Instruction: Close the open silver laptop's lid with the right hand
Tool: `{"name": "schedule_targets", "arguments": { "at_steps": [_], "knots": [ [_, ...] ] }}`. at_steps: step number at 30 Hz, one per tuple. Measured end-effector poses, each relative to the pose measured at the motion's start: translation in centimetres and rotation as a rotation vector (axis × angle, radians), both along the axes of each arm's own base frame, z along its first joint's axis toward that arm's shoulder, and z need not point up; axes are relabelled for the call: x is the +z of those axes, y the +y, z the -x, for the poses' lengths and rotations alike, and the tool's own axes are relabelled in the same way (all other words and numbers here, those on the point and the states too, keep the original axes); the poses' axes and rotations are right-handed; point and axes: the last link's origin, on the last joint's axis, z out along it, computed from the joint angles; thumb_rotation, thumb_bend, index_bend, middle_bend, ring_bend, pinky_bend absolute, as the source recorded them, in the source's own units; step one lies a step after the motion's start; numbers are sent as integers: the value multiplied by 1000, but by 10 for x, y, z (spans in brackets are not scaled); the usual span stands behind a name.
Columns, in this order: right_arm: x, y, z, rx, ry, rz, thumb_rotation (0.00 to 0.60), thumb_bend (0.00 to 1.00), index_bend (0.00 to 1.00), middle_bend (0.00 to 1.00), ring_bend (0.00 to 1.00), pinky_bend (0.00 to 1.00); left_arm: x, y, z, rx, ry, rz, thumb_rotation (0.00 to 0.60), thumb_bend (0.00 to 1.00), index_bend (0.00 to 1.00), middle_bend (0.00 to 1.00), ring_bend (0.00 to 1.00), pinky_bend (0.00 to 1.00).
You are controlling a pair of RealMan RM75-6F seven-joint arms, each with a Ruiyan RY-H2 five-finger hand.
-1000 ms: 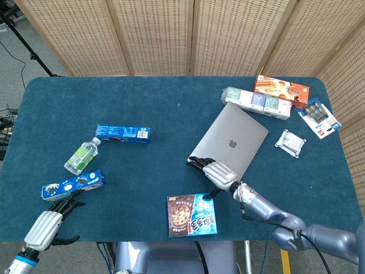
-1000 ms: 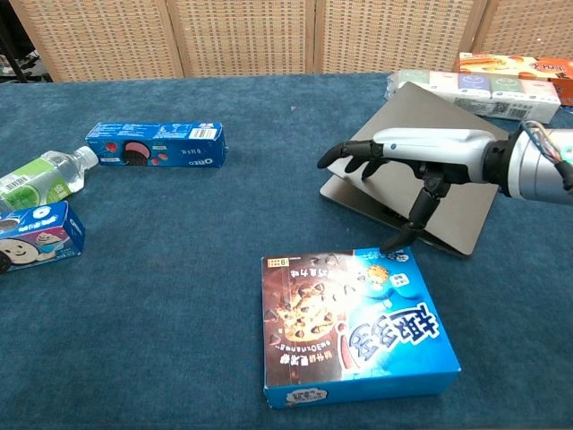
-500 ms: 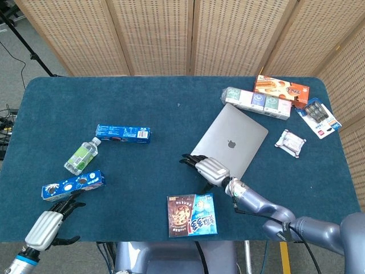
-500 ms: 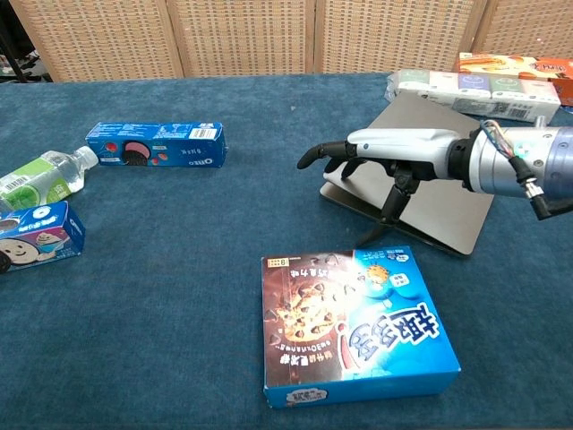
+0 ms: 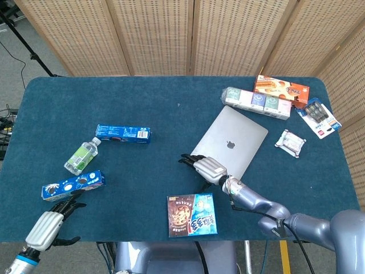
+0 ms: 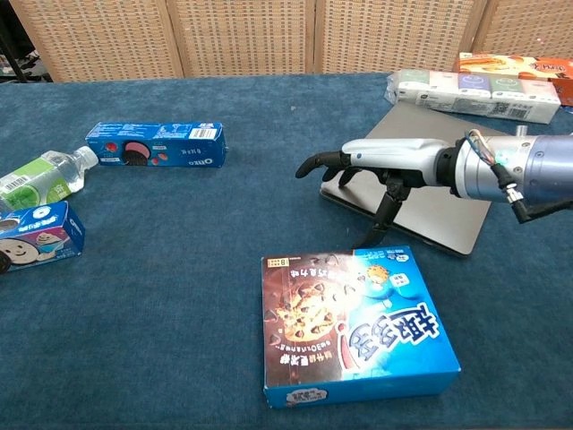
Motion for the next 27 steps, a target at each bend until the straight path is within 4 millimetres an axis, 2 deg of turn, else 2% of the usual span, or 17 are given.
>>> {"name": "schedule_targets", "arguments": {
  "at_steps": [9,14,20,27],
  "knots": [
    [-6,0,4,-13,2,-13,600,17,86,38,127,141,0,0,0,1,0,1,600,12,240,110,180,186],
    [-2,-2,4,-12,-1,-3,600,18,86,38,127,143,0,0,0,2,-2,-1,600,11,240,110,180,186],
    [17,-8,0,15,-5,38,600,16,86,38,127,146,1,1,0,5,-5,-8,600,12,240,110,179,186],
    [58,-12,-13,70,-12,123,600,17,87,38,127,146,3,3,0,8,-9,-25,600,12,240,110,179,186]
  ]
}}
